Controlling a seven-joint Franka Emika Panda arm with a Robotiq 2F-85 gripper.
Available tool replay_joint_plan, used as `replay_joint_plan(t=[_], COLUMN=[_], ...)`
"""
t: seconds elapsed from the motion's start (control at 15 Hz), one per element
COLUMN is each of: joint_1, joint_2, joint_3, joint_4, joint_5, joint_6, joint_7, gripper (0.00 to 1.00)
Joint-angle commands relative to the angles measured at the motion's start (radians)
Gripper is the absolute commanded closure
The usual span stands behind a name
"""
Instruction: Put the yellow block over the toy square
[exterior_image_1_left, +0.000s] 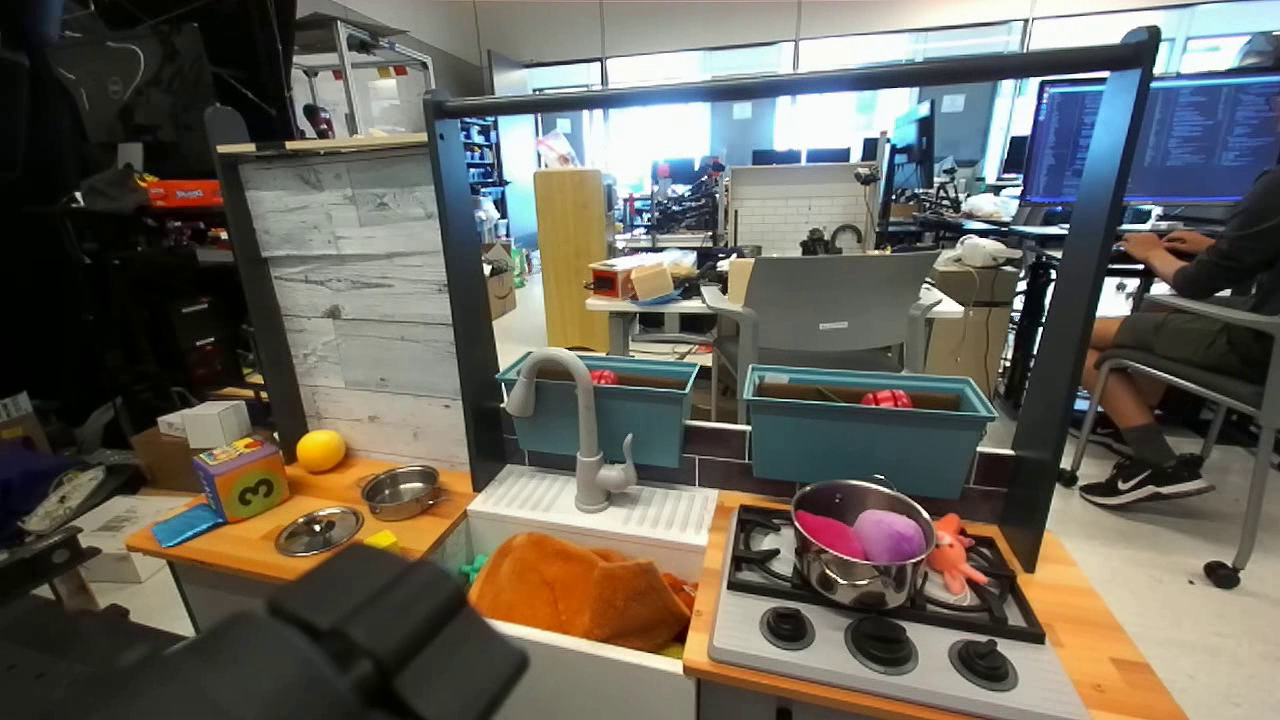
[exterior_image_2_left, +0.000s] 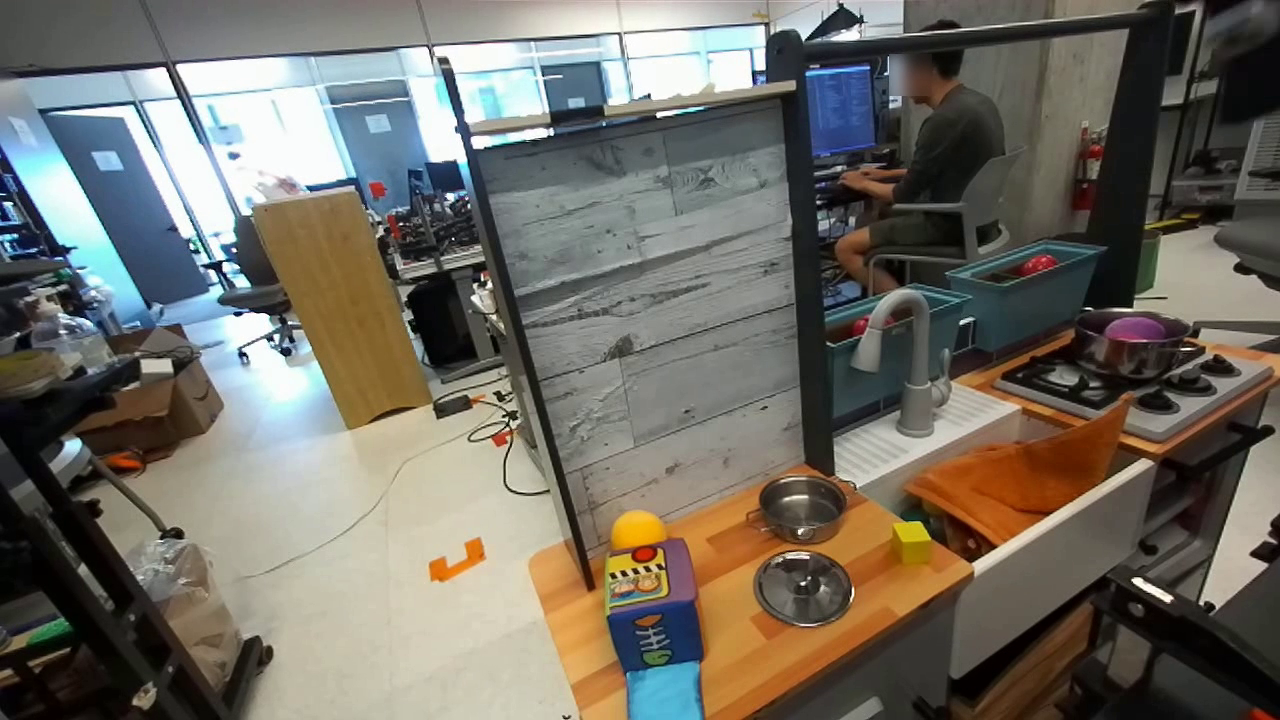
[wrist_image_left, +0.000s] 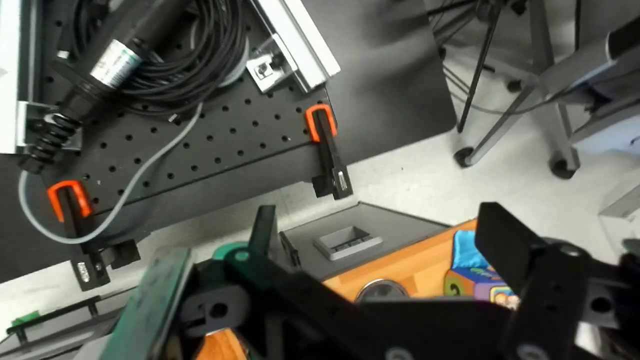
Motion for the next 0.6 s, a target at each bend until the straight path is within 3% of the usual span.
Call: replay_joint_plan(t=[0.0, 0.2, 0.53], joint_1=[0.023, 0.040, 0.059], joint_2=[0.249, 0.448, 0.782], joint_3=[0.083, 0.094, 0.010], joint_4=[0.049, 0.111, 0.303], joint_5=[0.030, -0.015, -0.007], joint_6=[0.242, 0.358, 0.390], joint_7=[0.228, 0.424, 0.611], gripper=[0.00, 0.00, 0.00])
